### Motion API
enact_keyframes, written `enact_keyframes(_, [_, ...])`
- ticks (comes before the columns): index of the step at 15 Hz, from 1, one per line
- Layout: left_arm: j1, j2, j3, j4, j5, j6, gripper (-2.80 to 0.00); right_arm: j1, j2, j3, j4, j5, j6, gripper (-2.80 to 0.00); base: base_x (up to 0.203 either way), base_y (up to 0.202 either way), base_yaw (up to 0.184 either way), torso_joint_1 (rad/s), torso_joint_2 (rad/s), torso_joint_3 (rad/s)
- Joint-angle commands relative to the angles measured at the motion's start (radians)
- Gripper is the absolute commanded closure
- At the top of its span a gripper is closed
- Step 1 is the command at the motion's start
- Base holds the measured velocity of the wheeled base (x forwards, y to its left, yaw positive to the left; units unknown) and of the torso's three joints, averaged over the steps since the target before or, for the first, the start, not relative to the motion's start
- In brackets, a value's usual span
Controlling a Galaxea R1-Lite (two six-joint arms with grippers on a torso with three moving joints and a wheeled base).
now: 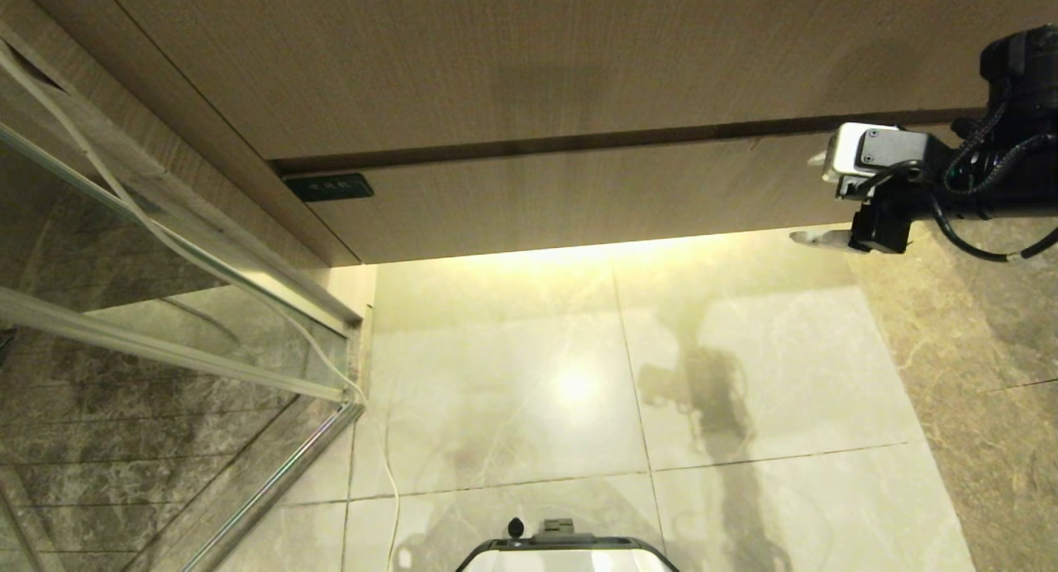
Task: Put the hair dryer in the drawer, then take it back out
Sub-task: Pull open the drawer
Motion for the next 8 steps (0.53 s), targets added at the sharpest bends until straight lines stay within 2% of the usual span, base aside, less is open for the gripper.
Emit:
enact_keyframes(1, [0.000, 0.000, 0.000, 0.000, 0.000, -0.001, 0.00, -0.041, 0.071, 0.021, -0.230, 0.030, -0.119, -2.80, 0.000, 0.000, 0.000, 0.000, 0.00, 0.000])
enact_keyframes(3, [0.000, 0.000, 0.000, 0.000, 0.000, -0.001, 0.00, -0.063, 0.131, 0.035, -0.357, 0.107, -0.158, -2.80, 0.000, 0.000, 0.000, 0.000, 0.00, 0.000])
enact_keyframes(4, [0.000, 0.000, 0.002, 0.000, 0.000, -0.001, 0.00, -0.072, 0.156, 0.023, -0.371, 0.149, -0.163, -2.80, 0.000, 0.000, 0.000, 0.000, 0.00, 0.000])
enact_keyframes(8, [0.000, 0.000, 0.002, 0.000, 0.000, -0.001, 0.00, -0.083, 0.194, -0.023, -0.374, 0.162, -0.154, -2.80, 0.000, 0.000, 0.000, 0.000, 0.00, 0.000])
